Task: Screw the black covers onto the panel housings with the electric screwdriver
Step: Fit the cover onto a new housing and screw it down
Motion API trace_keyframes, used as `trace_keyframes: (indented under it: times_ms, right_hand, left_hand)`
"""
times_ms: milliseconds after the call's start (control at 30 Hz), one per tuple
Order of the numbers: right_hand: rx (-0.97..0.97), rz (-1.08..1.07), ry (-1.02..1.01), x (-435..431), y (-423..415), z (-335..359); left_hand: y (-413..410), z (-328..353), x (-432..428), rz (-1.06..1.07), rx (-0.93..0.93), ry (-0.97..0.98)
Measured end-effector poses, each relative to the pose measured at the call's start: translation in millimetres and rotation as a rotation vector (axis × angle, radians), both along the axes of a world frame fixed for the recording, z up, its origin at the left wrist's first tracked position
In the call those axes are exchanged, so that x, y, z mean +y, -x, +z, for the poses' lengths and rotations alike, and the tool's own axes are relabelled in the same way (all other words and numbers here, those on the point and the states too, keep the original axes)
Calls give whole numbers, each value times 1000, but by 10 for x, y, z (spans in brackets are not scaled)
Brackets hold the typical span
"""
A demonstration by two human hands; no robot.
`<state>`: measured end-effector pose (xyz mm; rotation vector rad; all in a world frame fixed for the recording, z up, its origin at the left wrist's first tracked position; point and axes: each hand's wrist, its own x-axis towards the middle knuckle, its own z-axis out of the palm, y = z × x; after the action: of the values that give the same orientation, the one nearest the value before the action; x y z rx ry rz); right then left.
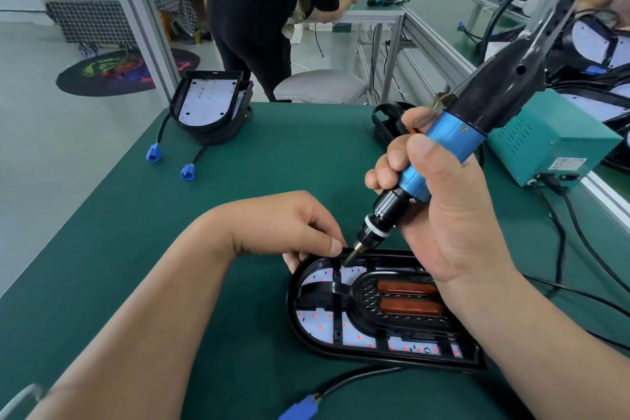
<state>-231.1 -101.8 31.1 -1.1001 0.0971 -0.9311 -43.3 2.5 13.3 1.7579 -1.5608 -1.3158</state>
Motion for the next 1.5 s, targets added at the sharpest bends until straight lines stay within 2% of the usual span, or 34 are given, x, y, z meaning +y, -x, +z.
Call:
trace_keyframes:
  times_ms: [433,633,900,1167,1367,1500]
  right_hand:
    - [77,-4,69,18,-5,-28]
    - [77,99,144,40,-8,-46]
    - [66,199,104,-1,7,-53]
    - [60,268,181,-4,-10,-51]
    - [-112,191,68,-67,36,-13]
    - [-210,43,-64,-303,141,39]
  left_hand:
    - [15,10,2,-2,17,28]
    - [15,3,-1,-4,-16,34]
    - [13,0,-7,-5,-7,35]
    - [43,9,-14,-6,-25,32]
    - [43,15,-11,-30,-13,21]
    - [40,-25,-33,-33,-9,5]
